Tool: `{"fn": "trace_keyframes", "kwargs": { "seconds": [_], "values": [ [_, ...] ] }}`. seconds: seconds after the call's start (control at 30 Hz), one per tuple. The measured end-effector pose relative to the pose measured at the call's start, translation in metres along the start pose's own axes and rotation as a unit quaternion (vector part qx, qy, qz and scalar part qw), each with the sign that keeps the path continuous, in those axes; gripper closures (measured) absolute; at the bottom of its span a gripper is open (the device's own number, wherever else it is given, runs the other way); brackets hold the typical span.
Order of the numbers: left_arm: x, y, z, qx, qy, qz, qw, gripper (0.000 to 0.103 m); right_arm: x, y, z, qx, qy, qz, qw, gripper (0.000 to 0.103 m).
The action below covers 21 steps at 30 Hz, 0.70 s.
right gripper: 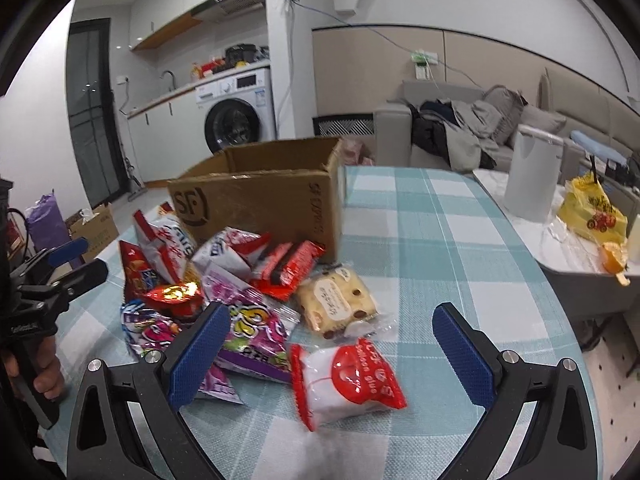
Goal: Organize snacks
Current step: 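Grasp the blue Oreo pack with the left tool while the right tool grasps the white balloon-glue bag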
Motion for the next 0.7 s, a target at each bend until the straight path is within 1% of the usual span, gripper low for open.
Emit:
{"fn": "trace_keyframes", "kwargs": {
  "seconds": [0.03, 0.1, 0.3, 0.43, 0.5, 0.6, 0.7],
  "values": [
    [0.001, 0.0, -0.001, -0.001, -0.002, -0.001, 1.0, 0.001, -0.002, -0.001, -0.003, -0.01, 0.006, 0.008, 1.0, 0.0],
    [0.001, -0.001, -0.002, -0.003, -0.008, 0.002, 1.0, 0.001, -0.003, -0.002, -0.009, -0.02, 0.006, 0.012, 1.0, 0.0],
    [-0.005, -0.003, -0.006, 0.0, -0.023, 0.038, 0.999, 0.001, -0.004, -0.008, -0.017, -0.018, -0.006, 0.036, 0.999, 0.0],
    [-0.008, -0.004, -0.008, -0.005, -0.02, 0.052, 0.9984, 0.001, -0.007, -0.013, -0.019, -0.017, 0.0, 0.055, 0.998, 0.0],
    [-0.013, -0.008, -0.01, -0.014, -0.02, 0.07, 0.9972, 0.001, -0.008, -0.014, -0.02, -0.018, 0.003, 0.063, 0.998, 0.0],
    [-0.017, -0.011, -0.011, -0.022, -0.013, 0.076, 0.9968, 0.001, -0.009, -0.016, -0.02, -0.015, 0.005, 0.069, 0.997, 0.0],
    [-0.022, -0.013, -0.008, -0.017, -0.01, 0.087, 0.996, 0.004, -0.011, -0.02, -0.02, -0.017, 0.011, 0.081, 0.997, 0.0]
  ]
}}
Point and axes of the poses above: each gripper's, at about its wrist camera, not at the fingertips, and x roughly against the way its jaws point, z to its left, y to its top, the point moved 6 cm from there along -x, roughly the way its jaws point, and after that the axes turned 14 degrees about x, right-handed, at the moved point
